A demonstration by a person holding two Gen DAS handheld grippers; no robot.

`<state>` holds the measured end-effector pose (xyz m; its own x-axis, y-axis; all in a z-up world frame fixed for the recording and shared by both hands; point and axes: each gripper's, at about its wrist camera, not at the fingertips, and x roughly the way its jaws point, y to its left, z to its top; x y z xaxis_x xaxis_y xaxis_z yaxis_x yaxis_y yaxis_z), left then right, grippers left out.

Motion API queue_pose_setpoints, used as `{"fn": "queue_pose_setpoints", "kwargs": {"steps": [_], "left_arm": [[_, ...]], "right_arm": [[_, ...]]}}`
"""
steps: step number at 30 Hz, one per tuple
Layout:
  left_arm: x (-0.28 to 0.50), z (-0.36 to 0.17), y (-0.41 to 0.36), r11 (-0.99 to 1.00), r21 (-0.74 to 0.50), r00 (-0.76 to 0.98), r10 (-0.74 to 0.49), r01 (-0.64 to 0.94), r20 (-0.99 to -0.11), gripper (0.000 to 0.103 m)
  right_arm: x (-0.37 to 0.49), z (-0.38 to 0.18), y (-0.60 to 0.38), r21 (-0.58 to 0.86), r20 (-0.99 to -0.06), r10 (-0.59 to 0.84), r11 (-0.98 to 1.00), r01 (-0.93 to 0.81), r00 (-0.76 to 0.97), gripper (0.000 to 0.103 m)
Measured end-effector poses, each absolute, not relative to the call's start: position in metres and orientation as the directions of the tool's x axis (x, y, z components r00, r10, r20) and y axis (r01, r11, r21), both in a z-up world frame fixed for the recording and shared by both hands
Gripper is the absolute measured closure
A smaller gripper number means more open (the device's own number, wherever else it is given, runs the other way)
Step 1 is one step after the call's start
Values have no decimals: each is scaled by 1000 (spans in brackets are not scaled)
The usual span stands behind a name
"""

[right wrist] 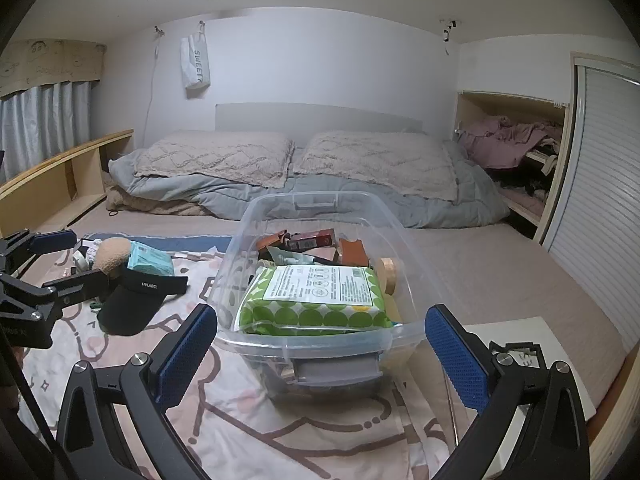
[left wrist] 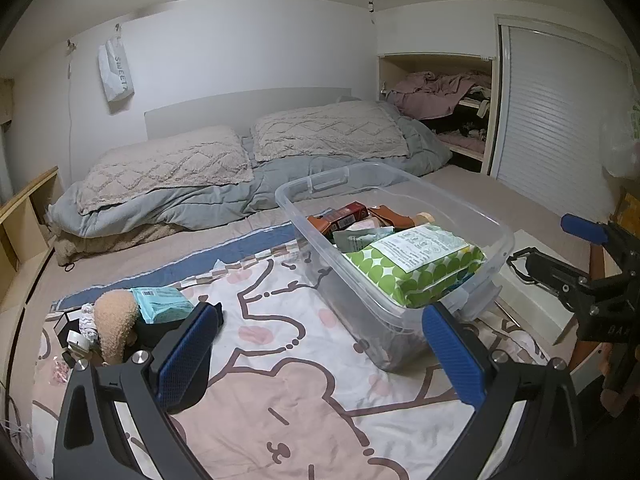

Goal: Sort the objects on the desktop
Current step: 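Withdraw both tools up and away from the box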

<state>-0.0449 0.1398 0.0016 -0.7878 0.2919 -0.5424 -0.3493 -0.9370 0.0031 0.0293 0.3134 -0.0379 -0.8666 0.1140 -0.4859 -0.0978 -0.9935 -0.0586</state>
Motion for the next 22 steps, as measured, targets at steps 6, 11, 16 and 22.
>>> {"fn": "queue_pose_setpoints", "kwargs": {"steps": [6,11,16,22], "left_arm": [[-44,0,140,-936,7,-787,292,-351,-543,0],[-44,0,141,-937,4,-787,292,-350,-543,0],[-44,1,141,-935,3,-787,296,-353,-541,0],[-44,1,141,-937,4,-793,293,-349,-535,0]], "right_arm": [[29,-38,313,-60,-486,114,-993,-98,-867,0],[30,-39,313,-62,-488,111,-994,-93,-866,0],[29,-39,313,-60,-488,111,-994,-94,-866,0],[30,-39,313,-62,-490,109,-994,-90,-865,0]]}}
